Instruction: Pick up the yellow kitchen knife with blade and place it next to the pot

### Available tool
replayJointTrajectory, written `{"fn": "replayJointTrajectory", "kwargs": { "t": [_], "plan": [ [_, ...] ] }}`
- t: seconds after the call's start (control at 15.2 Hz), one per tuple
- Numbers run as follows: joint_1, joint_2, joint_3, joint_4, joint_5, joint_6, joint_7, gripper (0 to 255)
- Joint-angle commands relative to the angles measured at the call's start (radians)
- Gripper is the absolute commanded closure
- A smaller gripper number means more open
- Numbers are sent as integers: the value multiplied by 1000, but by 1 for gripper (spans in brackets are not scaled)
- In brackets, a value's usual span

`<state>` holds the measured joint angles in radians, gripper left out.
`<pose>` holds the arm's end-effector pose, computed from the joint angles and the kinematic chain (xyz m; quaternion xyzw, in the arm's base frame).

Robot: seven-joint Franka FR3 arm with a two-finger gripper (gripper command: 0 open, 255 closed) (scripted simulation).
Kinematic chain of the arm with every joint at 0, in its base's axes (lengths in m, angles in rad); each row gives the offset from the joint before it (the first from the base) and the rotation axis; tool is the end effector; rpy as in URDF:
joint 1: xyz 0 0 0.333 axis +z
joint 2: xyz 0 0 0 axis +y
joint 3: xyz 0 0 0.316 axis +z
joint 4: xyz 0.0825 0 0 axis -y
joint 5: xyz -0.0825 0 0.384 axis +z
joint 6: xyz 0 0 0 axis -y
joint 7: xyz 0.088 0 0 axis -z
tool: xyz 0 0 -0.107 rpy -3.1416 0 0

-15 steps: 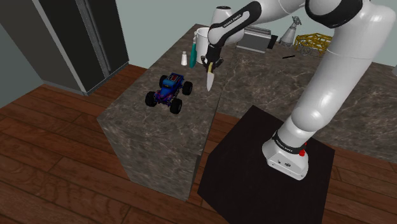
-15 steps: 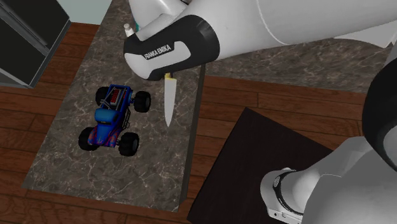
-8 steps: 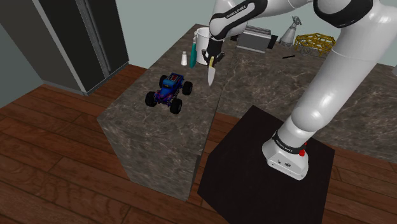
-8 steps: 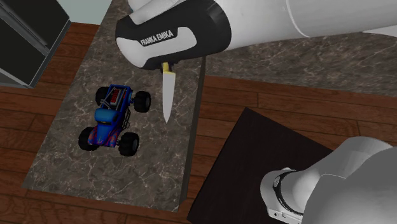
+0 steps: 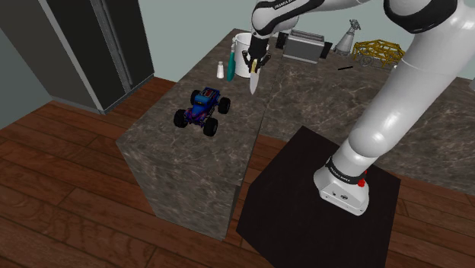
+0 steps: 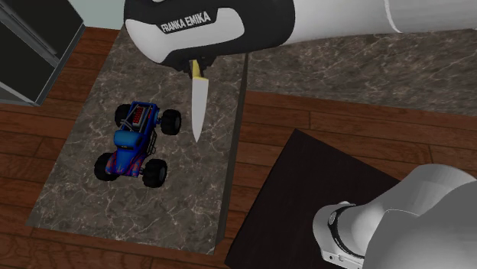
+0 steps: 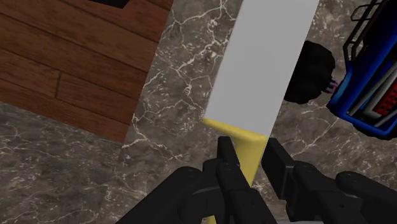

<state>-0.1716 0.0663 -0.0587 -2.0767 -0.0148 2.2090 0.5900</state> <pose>0.5507 -0.1293 0.4034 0.9183 -0.3945 0.0339 0.0020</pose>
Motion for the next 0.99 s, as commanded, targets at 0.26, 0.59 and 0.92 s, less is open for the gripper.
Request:
{"fn": "replayJointTrajectory", "kwargs": {
  "t": [0.26,0.59,0.92],
  "plan": [
    [0,-34,0,45,-2,-79,-1,255],
    [0,-54,0,90,-2,-144,-1,255],
    [-22,38,-20,231,9,-193,-49,255]
  ]
}}
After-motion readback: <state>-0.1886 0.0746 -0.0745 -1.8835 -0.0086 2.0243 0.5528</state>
